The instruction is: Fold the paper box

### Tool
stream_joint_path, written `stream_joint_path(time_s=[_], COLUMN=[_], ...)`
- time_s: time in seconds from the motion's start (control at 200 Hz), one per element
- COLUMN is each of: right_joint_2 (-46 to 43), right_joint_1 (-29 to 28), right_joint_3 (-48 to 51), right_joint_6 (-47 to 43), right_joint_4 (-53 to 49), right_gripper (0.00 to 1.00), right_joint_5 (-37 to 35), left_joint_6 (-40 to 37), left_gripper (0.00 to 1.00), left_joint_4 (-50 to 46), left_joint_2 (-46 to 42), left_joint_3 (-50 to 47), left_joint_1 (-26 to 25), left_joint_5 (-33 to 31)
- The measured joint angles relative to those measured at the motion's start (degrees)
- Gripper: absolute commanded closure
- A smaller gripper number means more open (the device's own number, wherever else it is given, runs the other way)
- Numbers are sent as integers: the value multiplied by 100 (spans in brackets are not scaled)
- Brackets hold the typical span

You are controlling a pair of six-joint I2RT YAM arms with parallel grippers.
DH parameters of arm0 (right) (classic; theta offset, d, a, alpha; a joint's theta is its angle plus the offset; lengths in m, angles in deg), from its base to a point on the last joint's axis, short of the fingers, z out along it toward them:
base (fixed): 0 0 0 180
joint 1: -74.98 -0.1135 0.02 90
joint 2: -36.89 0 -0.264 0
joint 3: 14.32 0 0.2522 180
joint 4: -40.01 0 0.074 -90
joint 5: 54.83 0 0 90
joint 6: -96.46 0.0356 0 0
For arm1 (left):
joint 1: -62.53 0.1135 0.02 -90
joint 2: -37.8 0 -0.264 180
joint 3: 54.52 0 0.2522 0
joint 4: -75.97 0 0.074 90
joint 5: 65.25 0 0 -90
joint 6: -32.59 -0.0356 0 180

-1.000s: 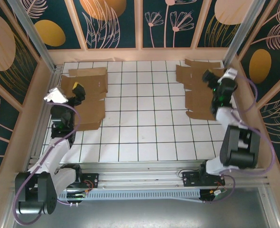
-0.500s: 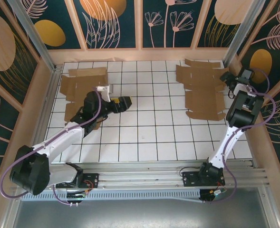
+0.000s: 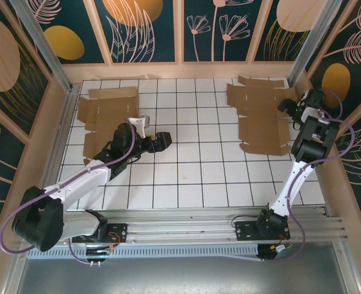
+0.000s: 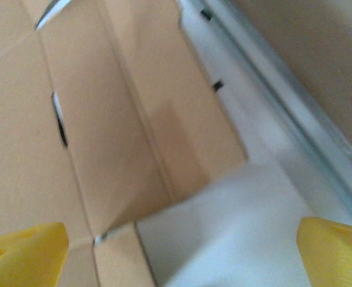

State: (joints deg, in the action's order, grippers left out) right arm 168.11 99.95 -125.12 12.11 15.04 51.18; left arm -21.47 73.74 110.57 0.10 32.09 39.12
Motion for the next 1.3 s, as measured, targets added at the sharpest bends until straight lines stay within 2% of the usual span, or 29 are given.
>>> stream_joint_path(time_s=[0.08, 0.155, 0.315, 0.4, 0.506, 0.606, 0.691, 0.761, 0.901, 1.096, 1.301], right_joint_2=[-46, -44, 186, 264, 264, 236, 57, -232, -1224, -2756, -3480], right_joint_1=[24, 55, 15, -26, -50, -96, -168, -286, -841, -2081, -2492], right_joint_3=[61, 61, -326, -409, -352, -264, -140, 186, 1193, 2376, 3121], right_joint_6=[-120, -184, -46, -20, 107, 153, 142, 140, 107, 66, 240], right_joint_4=[-42, -63, -387, -431, -428, -374, -354, -273, 94, 986, 1794], right_gripper=[6, 13, 41, 53, 80, 95, 100, 100, 100, 100, 100], right_joint_5=[216, 367, 717, 734, 820, 986, 1064, 1134, 1368, 1873, 2562], left_joint_6=[-61, -107, -153, -170, -186, -195, -188, -179, -184, -81, 9], left_gripper=[1, 1, 1, 1, 1, 1, 1, 1, 1, 1, 1], left_joint_4=[-2, -2, -31, -31, -31, -37, -175, -476, -1064, -1325, -1145], left_joint_2=[170, 302, 334, 330, 299, 269, 267, 323, 787, 1762, 2898], left_joint_3=[114, 170, 170, 168, 160, 155, 188, 350, 1239, 2719, 3318], left_joint_1=[0, 0, 0, 0, 0, 0, 0, 0, 68, 667, 1423], left_joint_5=[20, 42, 59, 48, 13, 9, -116, -299, -435, 74, 809])
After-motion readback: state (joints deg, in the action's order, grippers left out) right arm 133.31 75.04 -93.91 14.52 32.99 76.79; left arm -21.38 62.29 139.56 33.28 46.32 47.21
